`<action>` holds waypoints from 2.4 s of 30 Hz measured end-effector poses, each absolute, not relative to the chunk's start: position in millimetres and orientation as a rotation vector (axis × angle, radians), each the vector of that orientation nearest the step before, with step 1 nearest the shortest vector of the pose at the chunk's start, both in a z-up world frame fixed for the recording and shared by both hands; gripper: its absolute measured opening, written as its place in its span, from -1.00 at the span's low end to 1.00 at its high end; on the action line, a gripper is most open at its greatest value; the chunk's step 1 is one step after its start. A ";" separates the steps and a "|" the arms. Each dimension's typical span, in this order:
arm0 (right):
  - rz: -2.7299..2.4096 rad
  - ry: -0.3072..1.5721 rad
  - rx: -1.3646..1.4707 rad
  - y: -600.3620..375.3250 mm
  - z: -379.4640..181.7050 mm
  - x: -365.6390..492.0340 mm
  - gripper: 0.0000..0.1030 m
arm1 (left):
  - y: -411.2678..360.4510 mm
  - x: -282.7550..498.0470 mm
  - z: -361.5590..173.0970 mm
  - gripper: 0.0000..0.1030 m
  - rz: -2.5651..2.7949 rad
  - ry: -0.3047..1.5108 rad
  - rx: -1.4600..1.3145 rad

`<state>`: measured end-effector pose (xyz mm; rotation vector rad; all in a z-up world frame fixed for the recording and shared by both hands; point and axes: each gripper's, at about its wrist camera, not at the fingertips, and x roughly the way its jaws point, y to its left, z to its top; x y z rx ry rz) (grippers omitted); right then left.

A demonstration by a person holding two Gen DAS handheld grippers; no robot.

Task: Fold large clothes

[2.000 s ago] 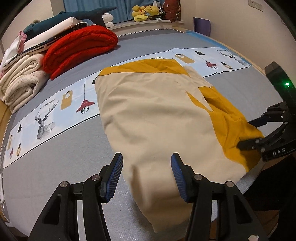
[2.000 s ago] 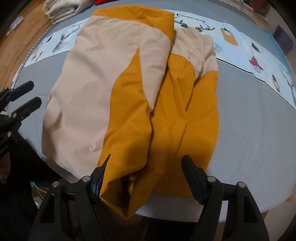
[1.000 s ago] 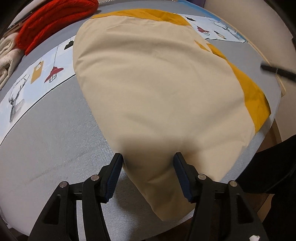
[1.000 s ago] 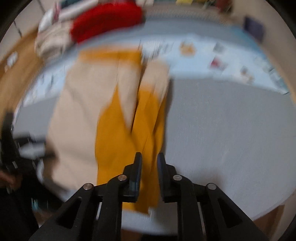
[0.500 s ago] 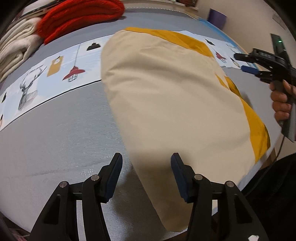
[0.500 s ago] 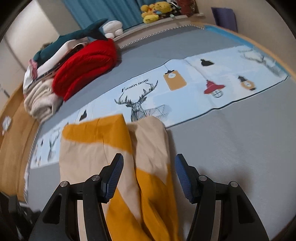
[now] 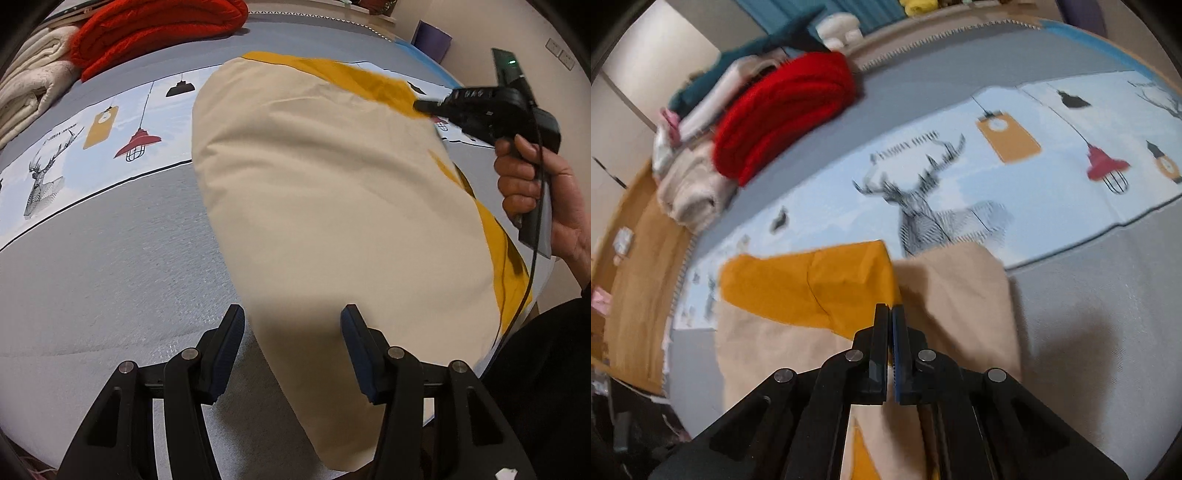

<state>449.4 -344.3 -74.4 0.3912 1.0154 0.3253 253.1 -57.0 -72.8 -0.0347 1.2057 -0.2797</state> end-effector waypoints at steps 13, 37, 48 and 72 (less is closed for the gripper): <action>-0.097 1.065 0.110 -354.8 -88.7 450.0 -0.84 | -70.1 244.6 -79.8 0.00 -0.330 1.237 -0.003; 0.244 1.288 -0.041 -375.6 -91.1 325.9 0.22 | -41.5 262.7 -88.1 0.22 -0.260 1.258 -0.200; 0.263 1.443 0.199 -378.0 -133.7 353.4 0.34 | -14.3 322.5 -152.6 0.62 -0.287 1.348 -0.689; 0.389 1.276 0.318 -284.4 -115.0 403.2 -0.86 | 35.1 374.1 -57.5 -0.29 -0.208 1.117 -0.510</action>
